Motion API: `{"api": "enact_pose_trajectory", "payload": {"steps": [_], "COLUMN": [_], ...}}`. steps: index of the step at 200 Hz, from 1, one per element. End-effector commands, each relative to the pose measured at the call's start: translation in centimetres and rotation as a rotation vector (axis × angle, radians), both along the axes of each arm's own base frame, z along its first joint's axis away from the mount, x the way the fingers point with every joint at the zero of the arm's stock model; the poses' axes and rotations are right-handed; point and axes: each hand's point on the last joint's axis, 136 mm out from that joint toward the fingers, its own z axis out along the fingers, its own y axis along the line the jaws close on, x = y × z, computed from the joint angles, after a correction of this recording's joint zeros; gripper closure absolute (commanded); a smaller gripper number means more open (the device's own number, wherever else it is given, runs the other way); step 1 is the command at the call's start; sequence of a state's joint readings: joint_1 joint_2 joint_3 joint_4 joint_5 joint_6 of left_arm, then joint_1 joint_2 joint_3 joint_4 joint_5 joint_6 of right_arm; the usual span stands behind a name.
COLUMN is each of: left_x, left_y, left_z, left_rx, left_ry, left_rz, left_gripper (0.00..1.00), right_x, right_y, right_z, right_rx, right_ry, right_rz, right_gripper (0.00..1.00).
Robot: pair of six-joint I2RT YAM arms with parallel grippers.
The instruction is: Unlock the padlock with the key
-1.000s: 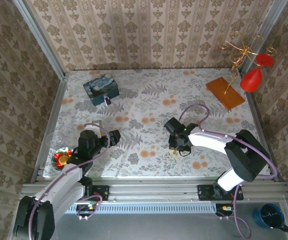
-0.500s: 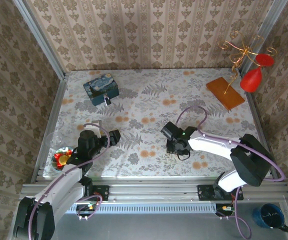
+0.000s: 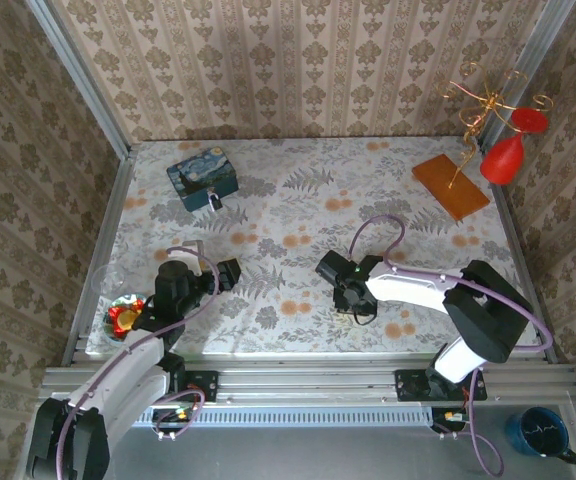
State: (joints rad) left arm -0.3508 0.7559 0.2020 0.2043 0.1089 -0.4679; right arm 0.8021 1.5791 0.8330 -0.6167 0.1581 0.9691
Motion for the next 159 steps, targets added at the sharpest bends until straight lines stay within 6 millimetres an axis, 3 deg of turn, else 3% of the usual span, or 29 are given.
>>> {"api": "enact_pose_trajectory", "payload": {"steps": [1, 30, 74, 132, 159], "left_x": [0.1, 0.1, 0.3, 0.3, -0.3], "left_y": [0.2, 0.5, 0.5, 1.0, -0.1], "left_z": [0.5, 0.3, -0.1, -0.9, -0.4], "left_rx": [0.009, 0.018, 0.023, 0.019, -0.052], "left_ry": [-0.007, -0.005, 0.005, 0.025, 0.075], "left_rz": [0.003, 0.015, 0.017, 0.057, 0.020], "left_gripper": [0.00, 0.00, 0.00, 0.00, 0.00], "right_x": [0.1, 0.2, 0.9, 2.8, 3.8], "right_y": [-0.1, -0.2, -0.1, 2.7, 4.5], "right_z": [-0.7, -0.8, 0.9, 4.5, 8.0], "right_rx": [-0.034, -0.043, -0.010, 0.157, 0.272], "right_ry": [0.008, 0.004, -0.073, -0.258, -0.396], "right_rz": [-0.002, 0.007, 0.034, 0.129, 0.160], "right_gripper": [0.72, 0.81, 0.91, 0.99, 1.00]}}
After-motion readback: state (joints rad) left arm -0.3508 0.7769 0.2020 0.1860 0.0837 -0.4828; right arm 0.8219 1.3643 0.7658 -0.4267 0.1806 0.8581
